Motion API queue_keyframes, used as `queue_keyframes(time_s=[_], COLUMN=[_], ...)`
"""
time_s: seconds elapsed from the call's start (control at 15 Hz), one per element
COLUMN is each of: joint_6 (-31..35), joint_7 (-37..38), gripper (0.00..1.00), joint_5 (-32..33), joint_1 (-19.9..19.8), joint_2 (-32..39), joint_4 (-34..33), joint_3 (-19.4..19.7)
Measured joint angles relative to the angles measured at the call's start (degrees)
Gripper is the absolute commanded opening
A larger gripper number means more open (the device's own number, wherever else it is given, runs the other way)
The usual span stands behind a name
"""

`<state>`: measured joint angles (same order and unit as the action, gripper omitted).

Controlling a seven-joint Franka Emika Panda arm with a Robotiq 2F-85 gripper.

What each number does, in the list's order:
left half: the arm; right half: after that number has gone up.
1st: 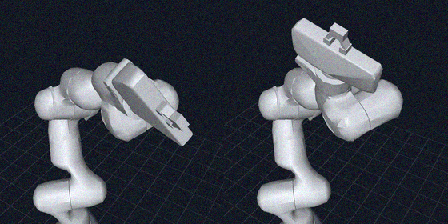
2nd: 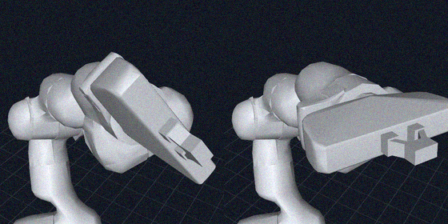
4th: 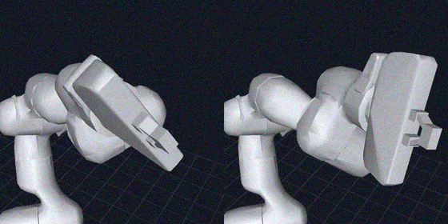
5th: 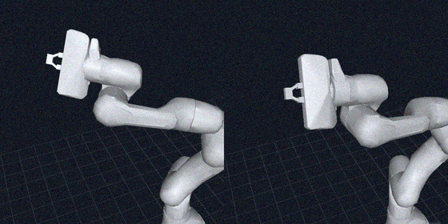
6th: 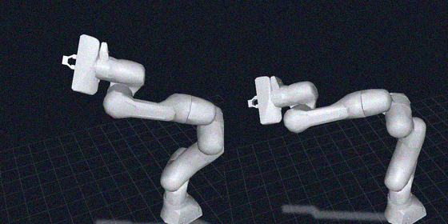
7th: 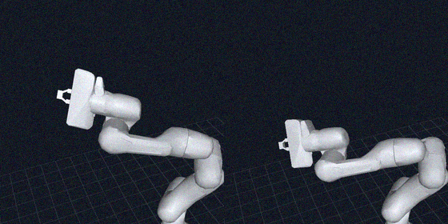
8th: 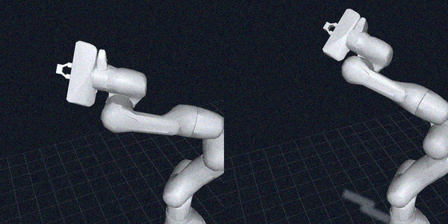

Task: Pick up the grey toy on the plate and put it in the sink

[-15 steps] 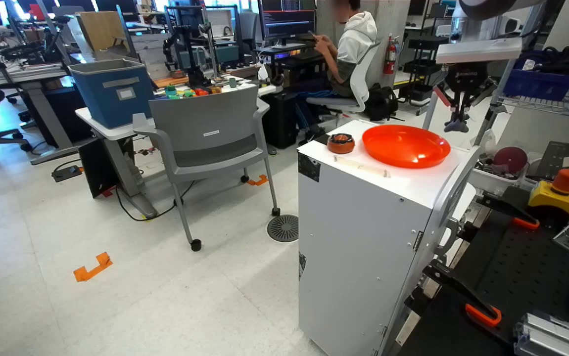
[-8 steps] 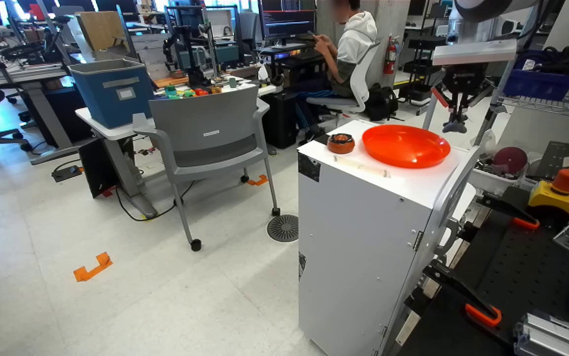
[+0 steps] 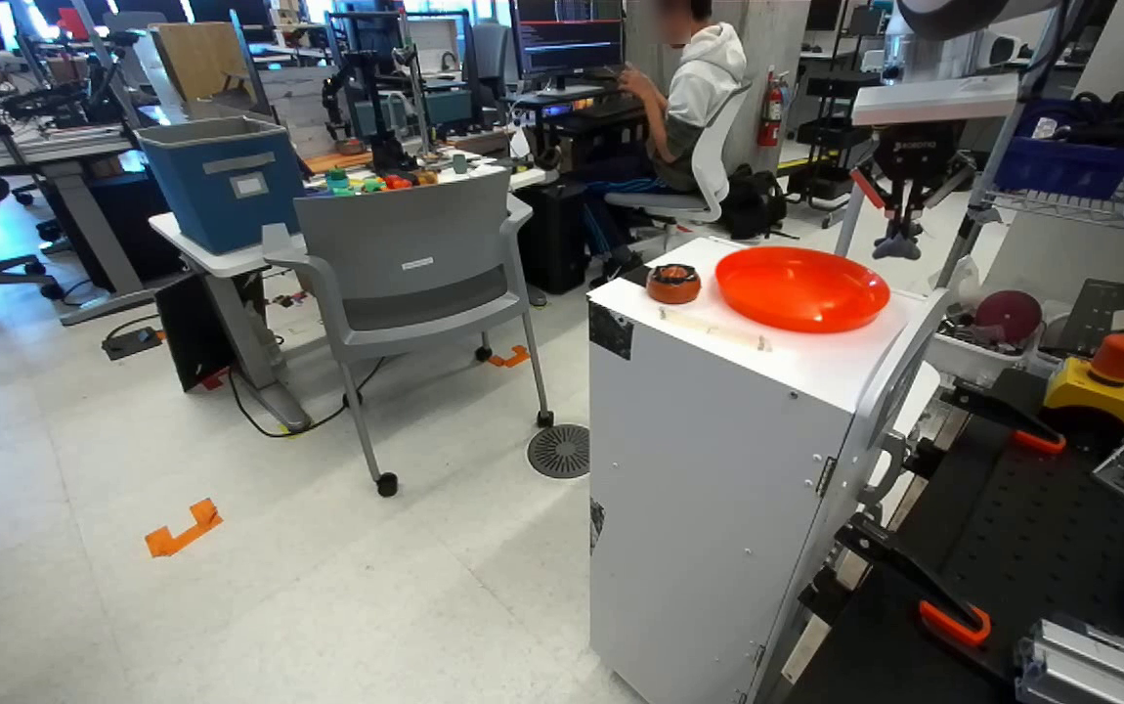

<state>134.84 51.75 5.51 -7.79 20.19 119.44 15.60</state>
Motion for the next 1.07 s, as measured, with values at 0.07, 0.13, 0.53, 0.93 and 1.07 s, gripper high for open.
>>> queue_keyframes(time_s=[0.07,0.13,0.53,0.93,1.07], joint_6=[-0.04,-0.14,-3.14,-5.88,-5.63], joint_7=[0.1,0.13,0.14,0.03,-1.18], gripper=[0.01,0.01,0.01,0.01,0.01], joint_5=[0.0,0.0,-0.06,-0.17,-0.17], joint_1=[0.0,0.0,0.0,-0.02,-0.02], joint_2=[0.01,0.06,2.75,6.48,7.06], joint_4=[-0.12,-0.31,-3.8,-8.18,-8.96], joint_3=[0.08,0.17,0.22,0.22,0.18])
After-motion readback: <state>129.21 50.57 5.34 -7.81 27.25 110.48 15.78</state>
